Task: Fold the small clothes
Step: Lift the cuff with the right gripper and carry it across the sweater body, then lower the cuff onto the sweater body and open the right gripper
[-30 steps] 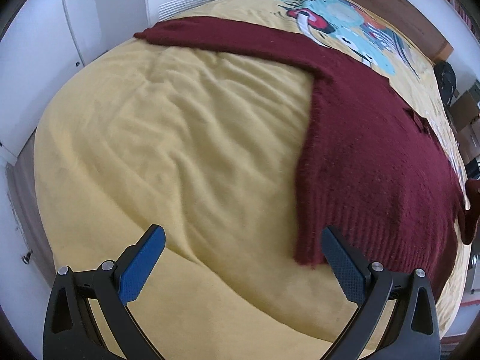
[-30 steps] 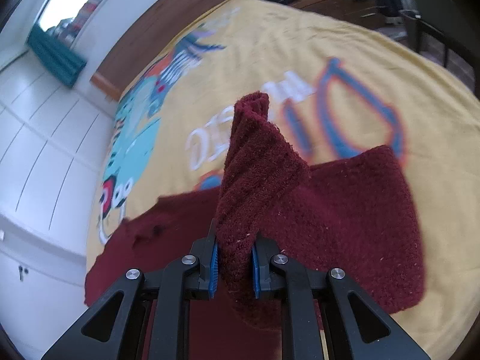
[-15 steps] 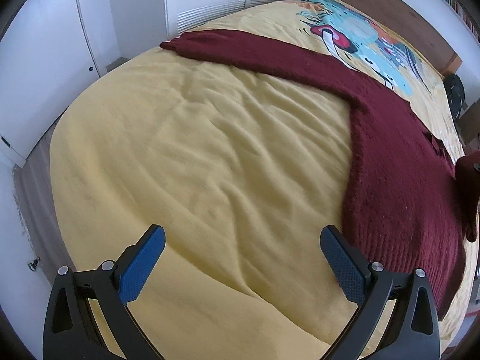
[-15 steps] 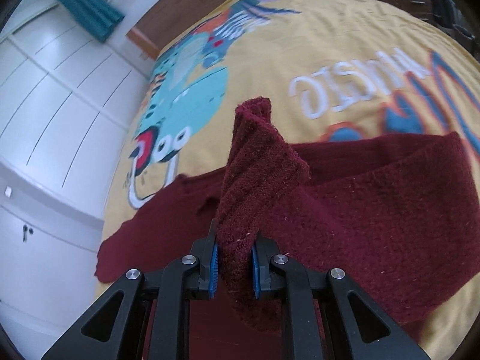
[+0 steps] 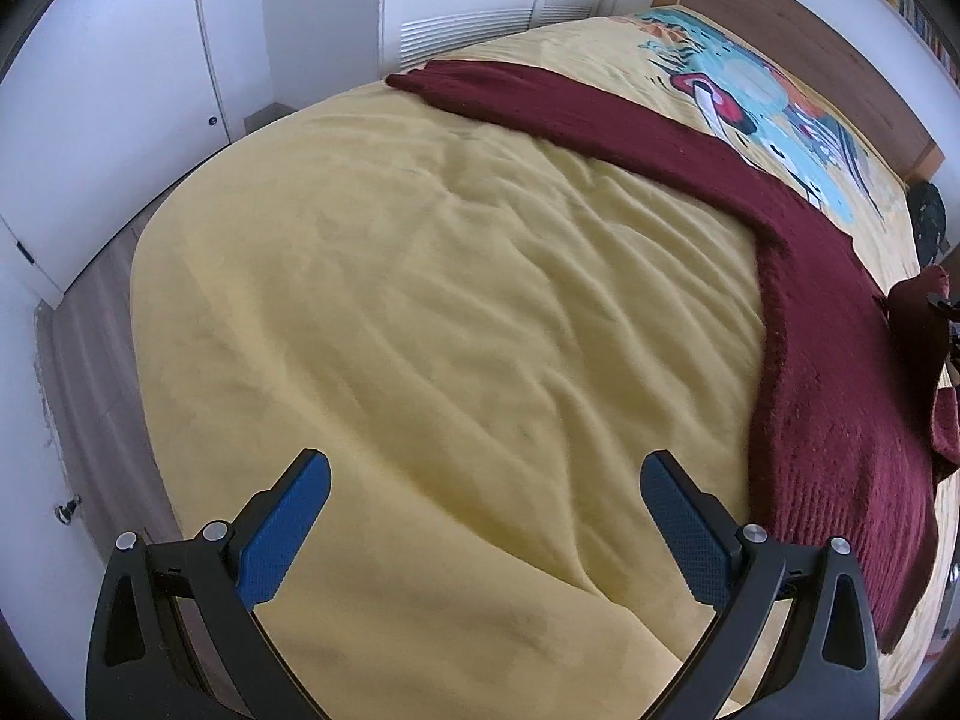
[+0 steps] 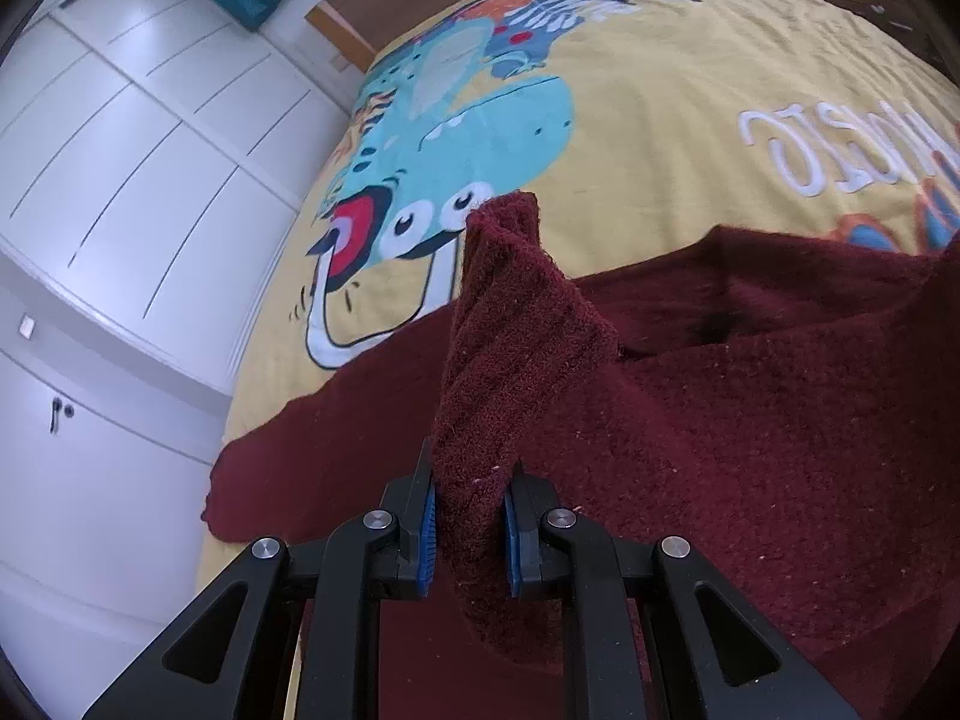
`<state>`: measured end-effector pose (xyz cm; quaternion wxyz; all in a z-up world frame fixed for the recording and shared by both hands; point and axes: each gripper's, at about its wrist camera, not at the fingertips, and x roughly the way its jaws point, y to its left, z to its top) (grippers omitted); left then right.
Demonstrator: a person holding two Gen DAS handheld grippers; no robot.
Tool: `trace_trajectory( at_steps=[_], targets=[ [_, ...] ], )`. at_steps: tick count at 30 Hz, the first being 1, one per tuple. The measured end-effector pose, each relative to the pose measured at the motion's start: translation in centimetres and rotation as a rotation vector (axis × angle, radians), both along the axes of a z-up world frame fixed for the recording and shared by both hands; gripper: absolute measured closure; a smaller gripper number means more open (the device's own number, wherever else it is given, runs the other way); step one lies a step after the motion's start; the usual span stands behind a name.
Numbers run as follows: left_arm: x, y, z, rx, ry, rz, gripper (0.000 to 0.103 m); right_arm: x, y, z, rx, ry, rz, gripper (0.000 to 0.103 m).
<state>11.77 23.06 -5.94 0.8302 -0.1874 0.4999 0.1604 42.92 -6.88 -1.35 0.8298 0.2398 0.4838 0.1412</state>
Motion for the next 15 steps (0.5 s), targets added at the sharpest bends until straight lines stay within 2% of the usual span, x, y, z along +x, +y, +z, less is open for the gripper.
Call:
trace_trajectory(
  at_steps=[7,15],
  targets=[
    [-0.2,0.7,0.2,0.005,-0.009,0.007,0.001,0.5,4.3,-1.2,-0.038,0.011,0.049,0.083],
    [-0.3,1.1,-0.2,0.003,-0.002,0.02,0.001,-0.1,9.1,-4.7,-0.219,0.053,0.134,0.08]
  ],
)
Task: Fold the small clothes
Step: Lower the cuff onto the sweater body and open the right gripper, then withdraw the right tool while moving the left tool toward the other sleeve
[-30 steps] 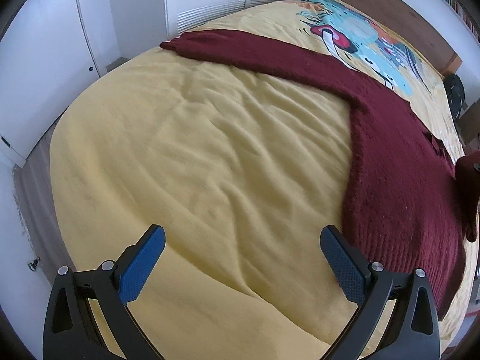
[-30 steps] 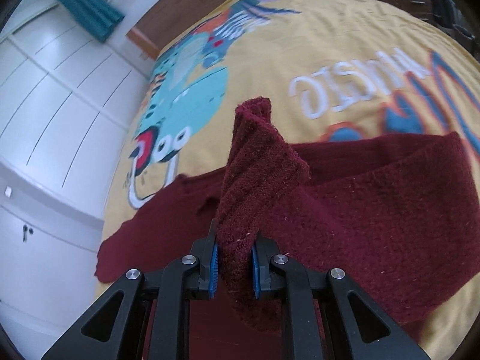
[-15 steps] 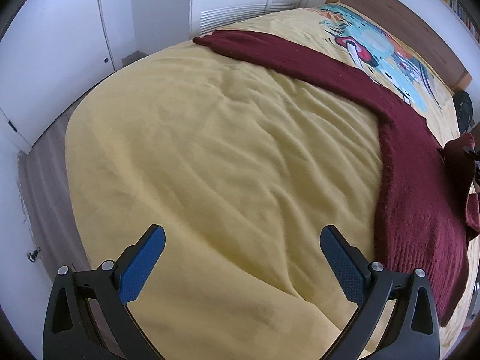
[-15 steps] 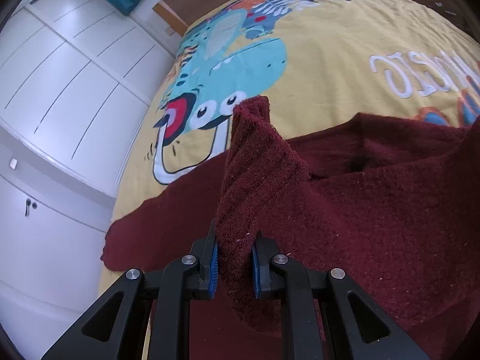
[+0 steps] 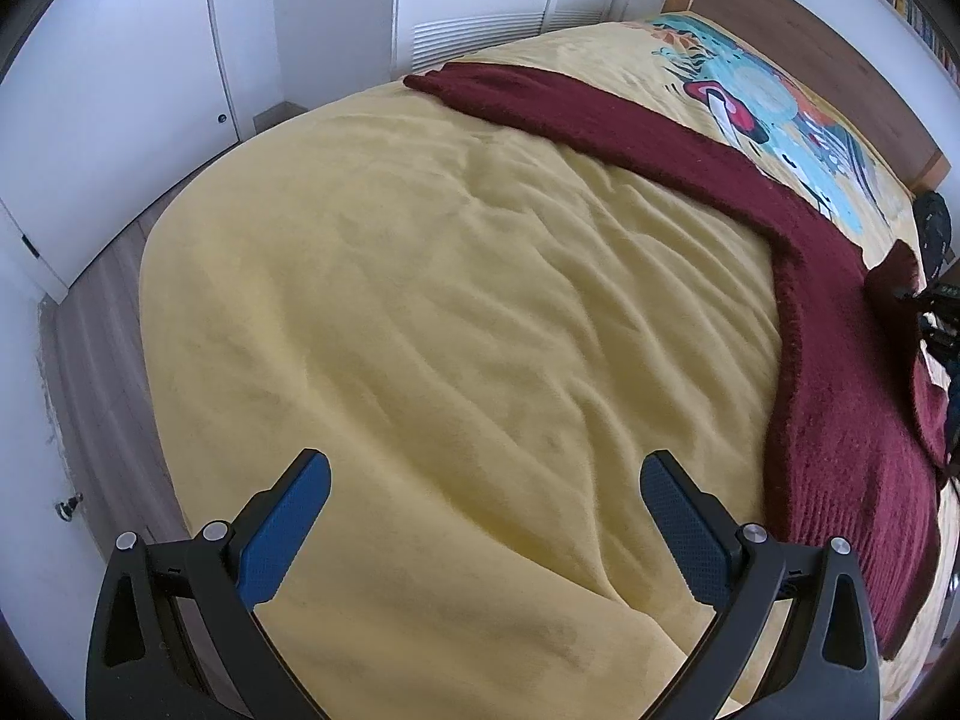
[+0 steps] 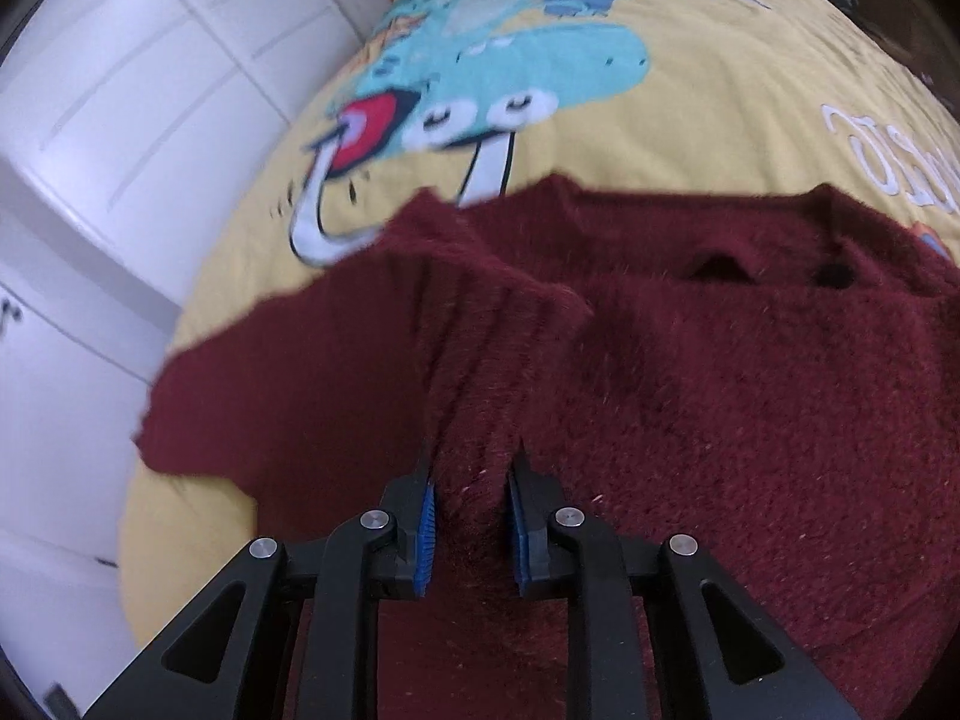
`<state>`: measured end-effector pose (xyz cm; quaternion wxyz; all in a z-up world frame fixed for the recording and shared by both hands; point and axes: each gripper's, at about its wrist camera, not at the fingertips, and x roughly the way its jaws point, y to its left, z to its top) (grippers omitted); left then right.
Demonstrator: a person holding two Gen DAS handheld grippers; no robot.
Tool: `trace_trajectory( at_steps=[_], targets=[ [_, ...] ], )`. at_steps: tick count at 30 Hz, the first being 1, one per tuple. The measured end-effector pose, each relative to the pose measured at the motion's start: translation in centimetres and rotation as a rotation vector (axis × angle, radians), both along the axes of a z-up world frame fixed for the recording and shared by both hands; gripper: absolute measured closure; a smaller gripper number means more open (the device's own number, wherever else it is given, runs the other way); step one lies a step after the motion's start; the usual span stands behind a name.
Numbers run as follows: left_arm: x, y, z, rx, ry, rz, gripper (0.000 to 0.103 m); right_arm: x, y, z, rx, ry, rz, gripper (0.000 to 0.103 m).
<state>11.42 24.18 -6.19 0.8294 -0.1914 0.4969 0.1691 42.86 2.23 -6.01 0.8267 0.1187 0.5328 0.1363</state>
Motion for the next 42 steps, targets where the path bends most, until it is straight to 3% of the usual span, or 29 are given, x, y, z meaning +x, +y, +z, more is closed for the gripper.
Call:
trace_trajectory(
  at_steps=[3,7,9,17,22,27,31,36,42],
  targets=[
    [0.0,0.3,-0.2,-0.002,0.004,0.006,0.001,-0.3,1.4,-1.8,-0.044,0.025,0.029,0.075],
    [0.0,0.3,-0.3,0.003,0.006,0.011,0.001,-0.9,3.4,-2.6,-0.104,0.01,0.062,0.056],
    [-0.1,0.3,-0.3,0.008,0.001,0.014,0.001,-1.2,4.3,-2.3,-0.118,0.001,0.091,0.052],
    [0.0,-0.7,0.8,-0.001,-0.025,-0.027,0.001,-3.3,5.4,-0.1,-0.139,-0.074,0.181,0.052],
    [0.0,-1.0,1.0,-0.019,-0.026,-0.033,0.001,-4.0,1.5,1.4,-0.225,-0.135,0.118,0.052],
    [0.0,-1.3,1.1,-0.036,-0.031,-0.031,0.001,-3.8,-2.1,-0.7,-0.335,-0.092,0.039,0.052],
    [0.0,-2.1,1.4,-0.027,-0.028,-0.048,0.001,-4.8,-2.3,-2.6,-0.336,-0.065,0.041,0.048],
    [0.3,-2.6,2.1,-0.004,-0.024,-0.057,0.001,-5.8,-2.4,-1.3,-0.279,-0.114,0.06,0.049],
    [0.7,-3.4,3.5,0.061,-0.036,-0.031,0.001,-6.3,-8.5,0.1,-0.353,-0.153,-0.054,0.049]
  ],
)
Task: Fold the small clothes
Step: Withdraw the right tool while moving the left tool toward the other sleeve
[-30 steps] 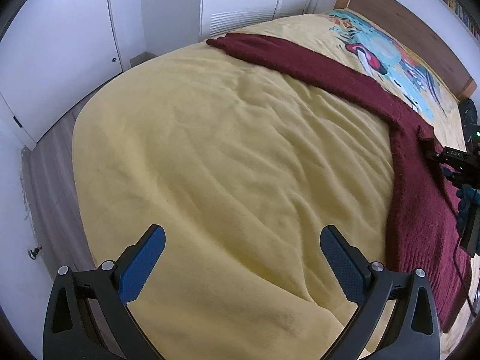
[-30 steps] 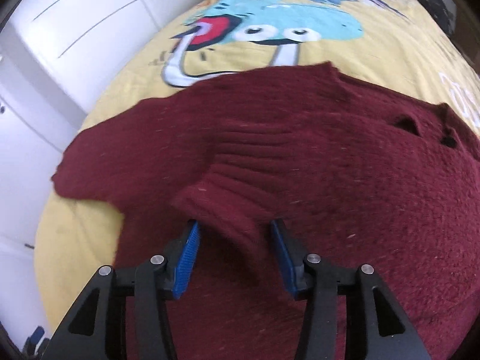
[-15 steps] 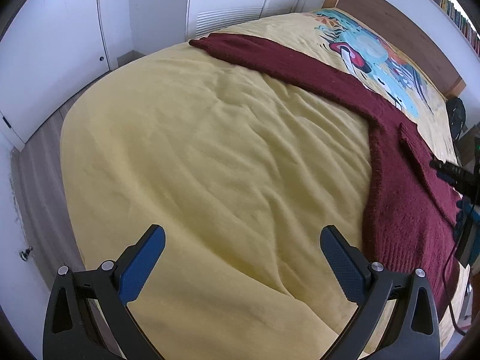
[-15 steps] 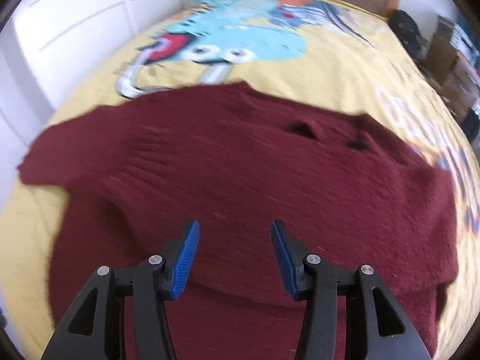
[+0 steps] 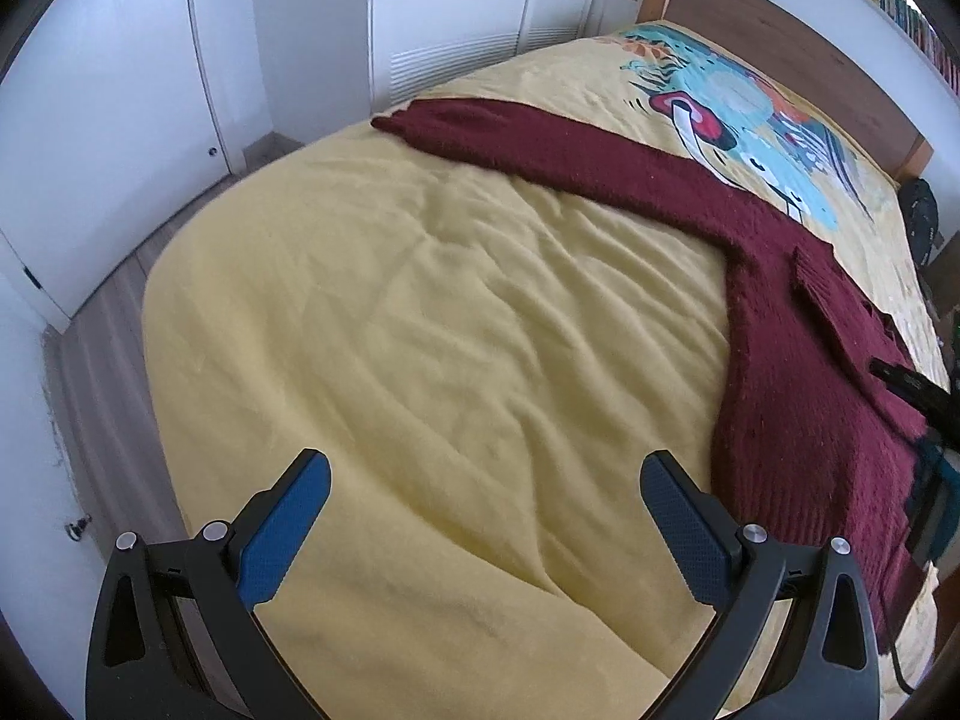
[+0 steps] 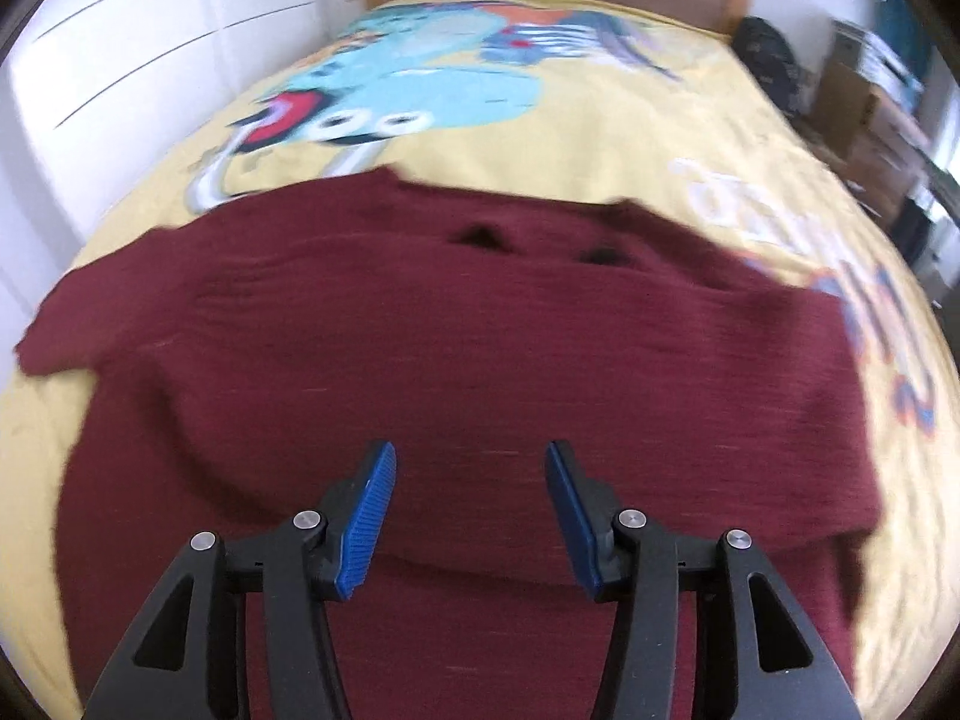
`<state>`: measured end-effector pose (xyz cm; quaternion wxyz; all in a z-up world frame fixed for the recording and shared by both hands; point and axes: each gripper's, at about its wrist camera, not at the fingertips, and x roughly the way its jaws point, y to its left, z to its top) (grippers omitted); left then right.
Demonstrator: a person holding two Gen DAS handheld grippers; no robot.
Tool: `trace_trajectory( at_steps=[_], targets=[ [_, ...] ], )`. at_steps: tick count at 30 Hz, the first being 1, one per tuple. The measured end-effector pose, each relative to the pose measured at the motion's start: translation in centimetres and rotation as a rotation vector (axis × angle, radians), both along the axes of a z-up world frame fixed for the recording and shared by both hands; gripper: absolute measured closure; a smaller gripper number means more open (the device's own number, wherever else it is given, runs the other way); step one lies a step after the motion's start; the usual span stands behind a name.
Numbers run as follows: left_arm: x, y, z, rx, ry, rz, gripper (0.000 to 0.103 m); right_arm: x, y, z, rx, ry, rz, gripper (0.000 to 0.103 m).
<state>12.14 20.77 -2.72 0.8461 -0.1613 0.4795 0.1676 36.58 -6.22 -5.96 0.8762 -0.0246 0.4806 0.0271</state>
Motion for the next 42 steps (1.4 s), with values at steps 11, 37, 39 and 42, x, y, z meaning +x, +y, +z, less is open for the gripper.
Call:
trace_trajectory(
  at_steps=[11,37,39,42],
  targets=[
    [1.4,-3.4,1.0,0.029,-0.036,-0.061,0.001,-2.1,-9.6,-1.8,-0.022,0.047,-0.13,0.048],
    [-3.0,-2.9,5.7,-0.048,-0.174,-0.094,0.001,-23.5,-12.4,0.2,0.047,0.079,-0.178,0.047],
    [-3.2,-2.6,5.8,-0.053,-0.181,-0.099,0.001,-25.2,-12.6,1.7,0.041,0.056,-0.182,0.047],
    [-3.3,-2.2,6.0,-0.068,-0.197,-0.108,0.001,-27.4,-12.7,3.9,0.005,0.023,-0.175,0.047]
  ],
)
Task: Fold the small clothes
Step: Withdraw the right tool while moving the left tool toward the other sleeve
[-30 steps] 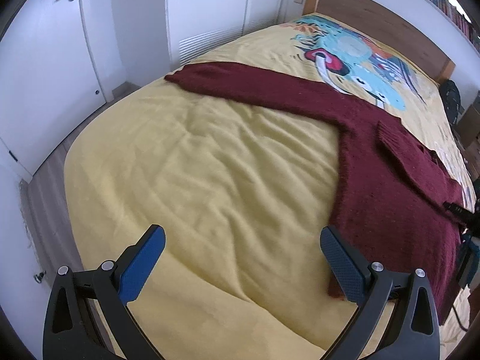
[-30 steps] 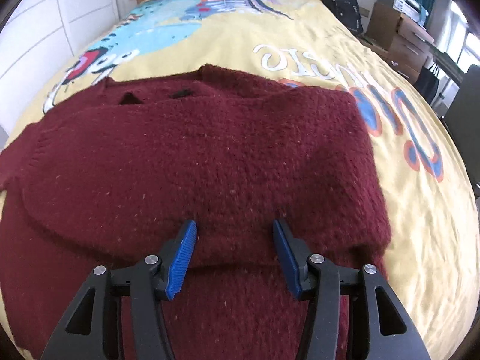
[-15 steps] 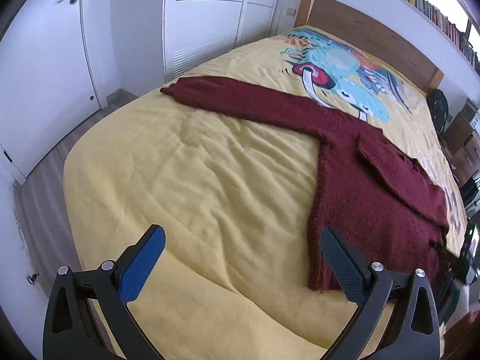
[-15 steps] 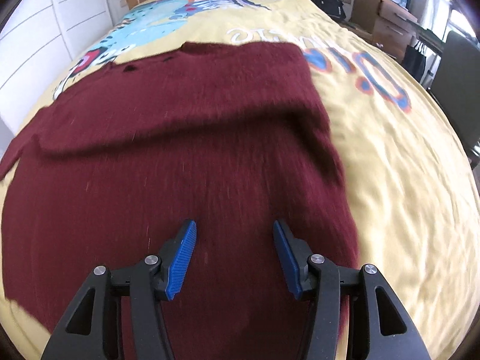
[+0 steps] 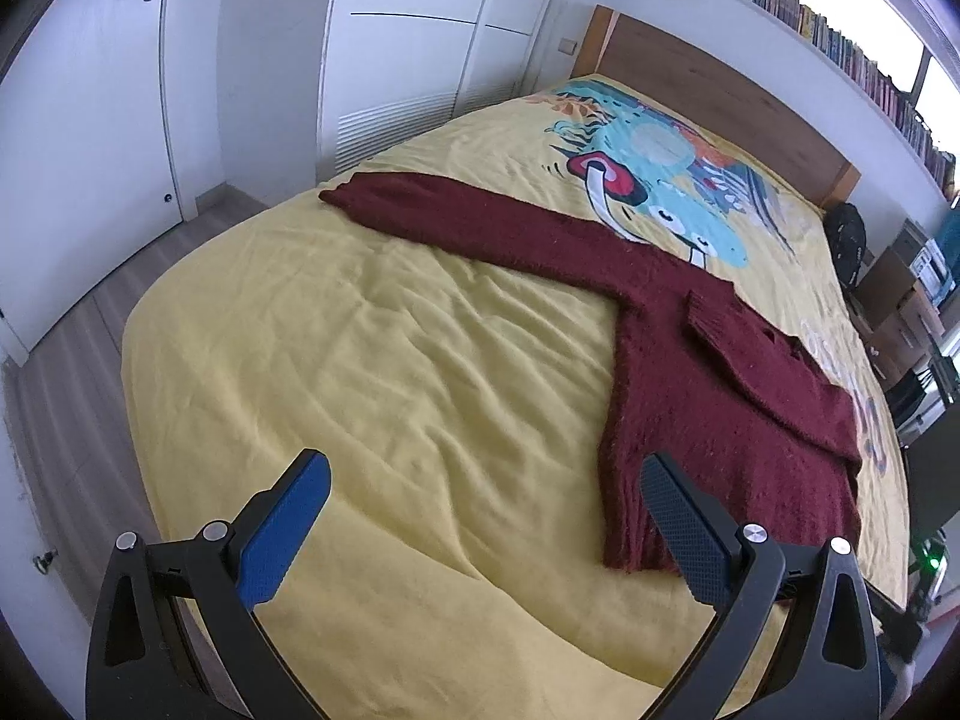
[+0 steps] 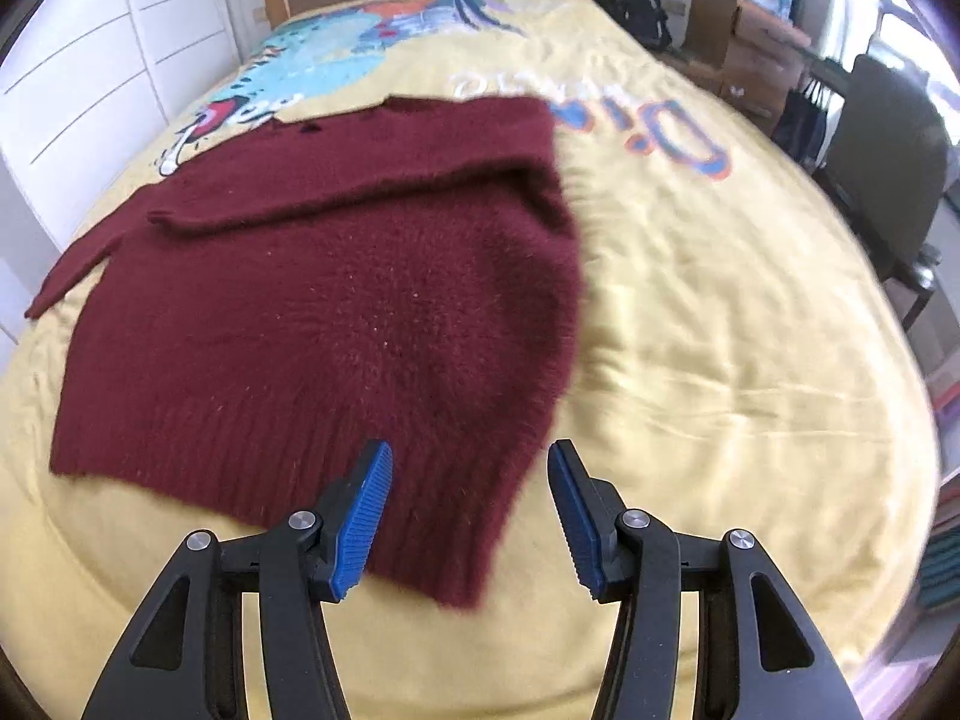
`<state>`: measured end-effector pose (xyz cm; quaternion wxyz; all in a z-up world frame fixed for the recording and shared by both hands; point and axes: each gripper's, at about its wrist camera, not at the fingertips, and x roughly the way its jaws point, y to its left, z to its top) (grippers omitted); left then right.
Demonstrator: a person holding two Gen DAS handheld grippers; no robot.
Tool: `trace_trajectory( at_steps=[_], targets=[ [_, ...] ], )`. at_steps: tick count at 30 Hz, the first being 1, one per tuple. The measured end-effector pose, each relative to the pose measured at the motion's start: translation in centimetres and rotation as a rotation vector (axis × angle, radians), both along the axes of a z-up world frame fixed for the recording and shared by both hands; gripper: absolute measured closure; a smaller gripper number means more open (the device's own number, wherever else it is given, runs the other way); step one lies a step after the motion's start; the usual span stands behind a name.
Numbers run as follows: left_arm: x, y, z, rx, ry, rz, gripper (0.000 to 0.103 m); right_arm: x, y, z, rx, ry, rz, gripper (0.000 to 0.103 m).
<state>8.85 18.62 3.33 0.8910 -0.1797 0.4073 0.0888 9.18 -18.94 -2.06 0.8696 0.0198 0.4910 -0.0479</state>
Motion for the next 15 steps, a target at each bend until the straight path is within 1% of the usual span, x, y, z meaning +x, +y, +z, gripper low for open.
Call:
trace_trajectory(
  at_steps=[4,7,12,15],
  targets=[
    [0.4,0.7,0.3,-0.007,-0.012,-0.006,0.001,-2.3,-0.8,2.2,-0.03,-0.034,-0.02,0.045],
    [1.0,1.6,0.1,-0.022,-0.006,0.002,0.001,-3.4,-1.7,3.0,-0.034,-0.044,-0.051,0.043],
    [2.3,3.3,-0.7,-0.066,0.005,0.021,0.001,-4.3,-3.0,3.3,-0.043,-0.042,-0.103,0.043],
    [3.7,4.2,-1.6,-0.084,0.026,0.032,0.001,-4.0,-3.8,3.2,-0.031,-0.038,-0.141,0.043]
  ],
)
